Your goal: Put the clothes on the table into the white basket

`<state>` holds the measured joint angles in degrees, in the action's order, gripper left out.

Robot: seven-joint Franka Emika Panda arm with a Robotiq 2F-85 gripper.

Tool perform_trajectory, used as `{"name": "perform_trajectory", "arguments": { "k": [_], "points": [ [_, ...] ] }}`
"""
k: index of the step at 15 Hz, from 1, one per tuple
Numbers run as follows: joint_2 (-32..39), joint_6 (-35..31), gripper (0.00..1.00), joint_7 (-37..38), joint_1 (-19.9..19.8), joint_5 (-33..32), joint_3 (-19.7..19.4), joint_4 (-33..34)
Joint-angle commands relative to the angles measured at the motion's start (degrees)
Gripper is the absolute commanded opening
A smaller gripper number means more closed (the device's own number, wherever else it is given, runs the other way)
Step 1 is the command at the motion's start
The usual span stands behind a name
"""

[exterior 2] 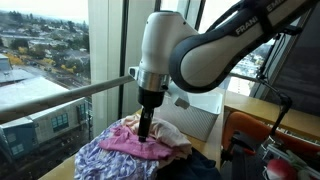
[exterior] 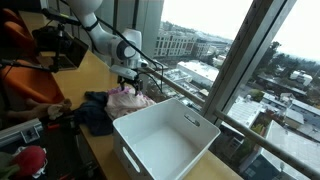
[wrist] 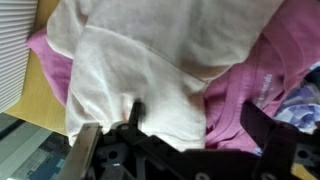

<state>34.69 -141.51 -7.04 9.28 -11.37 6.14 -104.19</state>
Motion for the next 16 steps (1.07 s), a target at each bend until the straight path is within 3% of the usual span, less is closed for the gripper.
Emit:
{"name": "perform_trajectory", "arguments": {
  "k": [1,3,7,11,13,16],
  "points": [
    [5.75,2.17,0.88,-0.79,2.18,-3.28,-1.67,5.73],
    [7.46,2.25,0.65,-0.63,2.72,-4.63,-2.31,6.56],
    [7.3,2.81,0.36,-1.17,2.66,-5.23,-2.58,6.53],
    [2.69,4.49,0.06,-1.4,1.95,-4.96,-2.64,3.51],
    [-1.22,6.16,0.0,-1.45,1.31,-4.48,-2.52,1.48],
    [-9.32,8.89,0.02,-1.98,0.08,-3.86,-2.06,-2.16]
  ]
}}
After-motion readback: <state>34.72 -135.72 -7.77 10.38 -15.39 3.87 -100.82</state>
